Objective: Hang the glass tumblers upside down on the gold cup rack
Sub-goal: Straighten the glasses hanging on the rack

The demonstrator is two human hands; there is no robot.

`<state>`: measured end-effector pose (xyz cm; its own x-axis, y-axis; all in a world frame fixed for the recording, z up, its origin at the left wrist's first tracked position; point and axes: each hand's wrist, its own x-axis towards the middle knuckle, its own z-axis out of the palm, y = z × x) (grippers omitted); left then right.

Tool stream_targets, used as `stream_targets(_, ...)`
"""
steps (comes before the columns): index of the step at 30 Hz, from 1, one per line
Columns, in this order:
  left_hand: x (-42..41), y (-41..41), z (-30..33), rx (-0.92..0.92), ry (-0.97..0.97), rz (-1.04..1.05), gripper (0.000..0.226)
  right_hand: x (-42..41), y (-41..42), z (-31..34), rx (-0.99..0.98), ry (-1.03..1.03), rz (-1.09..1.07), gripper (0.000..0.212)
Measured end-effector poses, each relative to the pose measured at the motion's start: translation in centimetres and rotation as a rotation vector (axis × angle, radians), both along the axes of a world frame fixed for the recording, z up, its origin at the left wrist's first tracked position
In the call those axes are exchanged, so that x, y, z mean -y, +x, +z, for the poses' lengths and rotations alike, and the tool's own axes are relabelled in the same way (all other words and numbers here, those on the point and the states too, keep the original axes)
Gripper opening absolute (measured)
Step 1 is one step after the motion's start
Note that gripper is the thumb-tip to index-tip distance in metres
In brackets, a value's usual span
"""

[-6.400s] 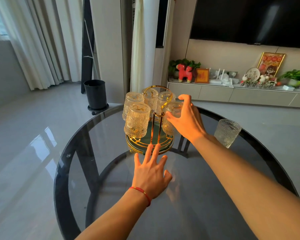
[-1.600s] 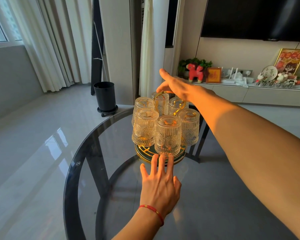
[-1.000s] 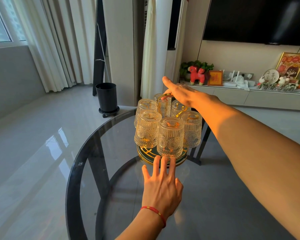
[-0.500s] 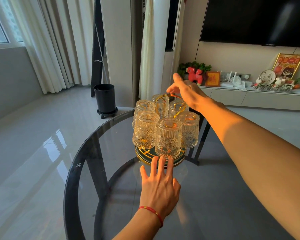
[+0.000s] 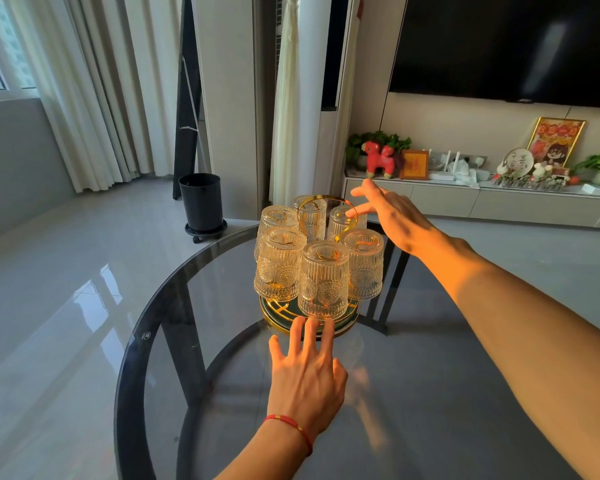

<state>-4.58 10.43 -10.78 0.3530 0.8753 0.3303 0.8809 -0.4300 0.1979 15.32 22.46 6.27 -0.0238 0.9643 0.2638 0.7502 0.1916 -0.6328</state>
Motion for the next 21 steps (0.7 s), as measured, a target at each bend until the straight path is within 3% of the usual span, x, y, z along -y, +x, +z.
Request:
stream_targets(13, 0.0, 0.0, -0.1, -0.013, -0.003, 0.004, 0.062, 0.0, 0.6, -0.9, 0.13, 0.009, -0.058, 0.068)
stream_targets(21, -0.1, 0.0, -0.2, 0.001, 0.002, 0.003, 0.061, 0.1, 0.6, -1.3, 0.174, -0.034, 0.019, 0.064)
